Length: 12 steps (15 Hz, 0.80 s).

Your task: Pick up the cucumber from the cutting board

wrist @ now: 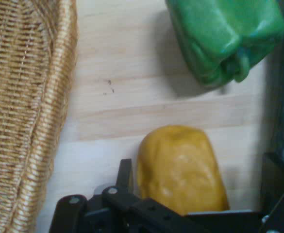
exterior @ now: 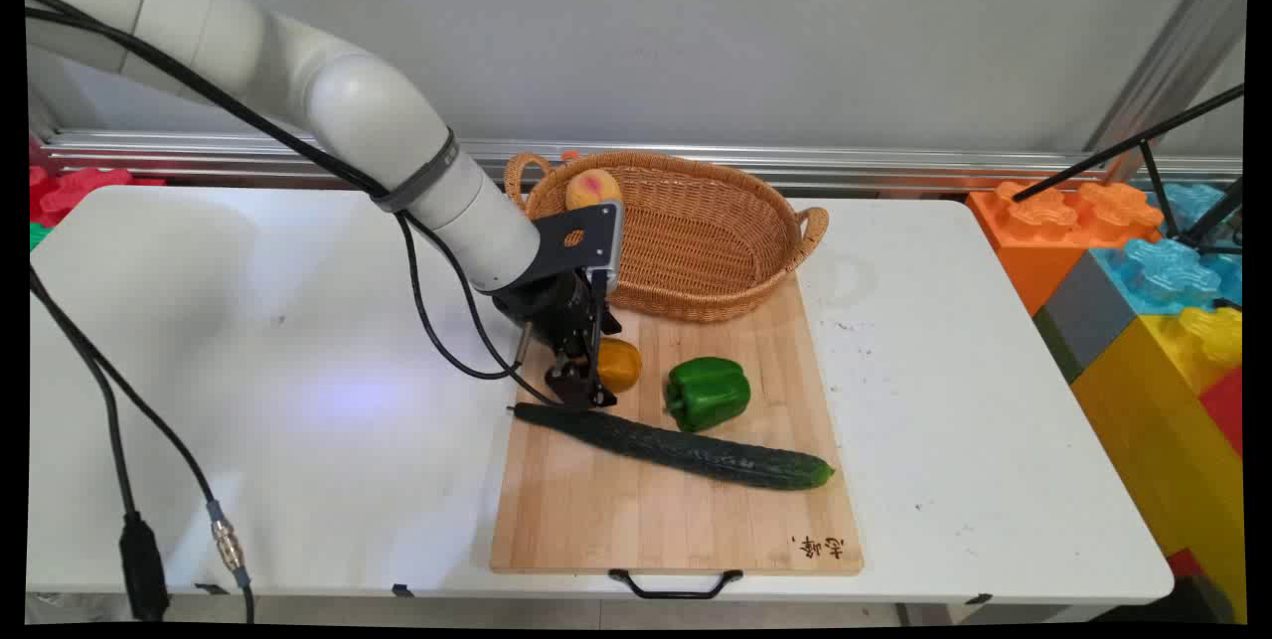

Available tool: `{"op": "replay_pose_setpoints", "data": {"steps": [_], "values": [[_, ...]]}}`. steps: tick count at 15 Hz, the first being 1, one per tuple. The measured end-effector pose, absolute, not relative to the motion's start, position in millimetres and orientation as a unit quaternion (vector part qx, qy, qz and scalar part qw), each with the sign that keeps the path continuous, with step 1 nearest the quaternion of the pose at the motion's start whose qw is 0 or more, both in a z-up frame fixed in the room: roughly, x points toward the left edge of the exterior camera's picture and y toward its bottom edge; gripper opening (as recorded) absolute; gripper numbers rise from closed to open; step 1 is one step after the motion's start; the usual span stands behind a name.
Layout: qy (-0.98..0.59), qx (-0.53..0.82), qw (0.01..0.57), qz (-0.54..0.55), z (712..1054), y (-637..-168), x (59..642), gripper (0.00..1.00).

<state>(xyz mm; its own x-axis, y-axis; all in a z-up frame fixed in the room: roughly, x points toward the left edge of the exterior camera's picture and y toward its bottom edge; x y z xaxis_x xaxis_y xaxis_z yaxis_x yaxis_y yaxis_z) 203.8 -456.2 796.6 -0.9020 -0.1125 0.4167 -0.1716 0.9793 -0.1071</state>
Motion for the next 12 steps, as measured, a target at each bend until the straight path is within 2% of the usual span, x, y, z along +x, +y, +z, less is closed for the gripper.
{"op": "replay_pose_setpoints", "data": {"steps": [8, 12], "values": [[-0.976, 0.046, 0.209, 0.042, 823, -409, 180, 1.00], [-0.974, 0.013, 0.223, 0.035, 825, -390, 165, 1.00]]}}
